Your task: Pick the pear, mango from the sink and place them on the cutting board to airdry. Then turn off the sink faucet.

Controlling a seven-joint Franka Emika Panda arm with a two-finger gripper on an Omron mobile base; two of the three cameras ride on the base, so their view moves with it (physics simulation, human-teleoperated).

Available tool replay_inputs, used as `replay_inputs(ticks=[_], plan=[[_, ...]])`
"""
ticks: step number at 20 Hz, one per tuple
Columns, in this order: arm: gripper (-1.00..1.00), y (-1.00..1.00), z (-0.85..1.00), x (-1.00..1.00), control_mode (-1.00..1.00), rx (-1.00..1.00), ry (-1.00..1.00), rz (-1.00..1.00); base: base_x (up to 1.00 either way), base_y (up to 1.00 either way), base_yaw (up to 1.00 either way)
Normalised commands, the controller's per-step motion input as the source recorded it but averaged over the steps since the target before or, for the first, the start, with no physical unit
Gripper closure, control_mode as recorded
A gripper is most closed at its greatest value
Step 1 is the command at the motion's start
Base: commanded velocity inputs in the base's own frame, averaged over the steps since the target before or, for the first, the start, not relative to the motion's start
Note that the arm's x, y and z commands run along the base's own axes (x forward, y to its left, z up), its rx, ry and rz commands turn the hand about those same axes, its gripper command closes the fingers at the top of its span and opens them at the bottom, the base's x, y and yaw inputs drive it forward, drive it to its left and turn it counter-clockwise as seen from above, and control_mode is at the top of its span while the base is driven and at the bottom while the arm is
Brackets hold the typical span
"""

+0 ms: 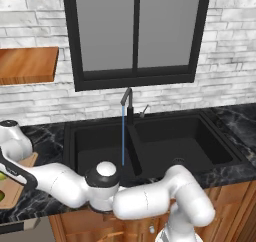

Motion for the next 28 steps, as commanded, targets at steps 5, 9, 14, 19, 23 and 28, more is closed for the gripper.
replay_inputs(ticks=[5,9,14,19,23,28], plan=[[-1.00,0.05,-0.06,0.02,-1.00,-0.01,0.03,0.00,0.00,0.00,0.00],[-1.00,0.00,0.00,-0.03,-1.00,0.00,0.00,0.00,0.00,0.00,0.00],[-1.00,0.00,0.02,-0.05,-1.00,-0.03,-0.04,0.00,0.00,0.00,0.00],[-1.00,-0.06,0.27,-0.12,-1.00,0.00,-0.12,0.00,0.00,0.00,0.00],[-1.00,-0.29,0.54,-0.11,-1.00,0.00,-0.21,0.00,0.00,0.00,0.00],[-1.00,-0.41,0.63,-0.03,-1.00,0.00,-0.24,0.00,0.00,0.00,0.00]])
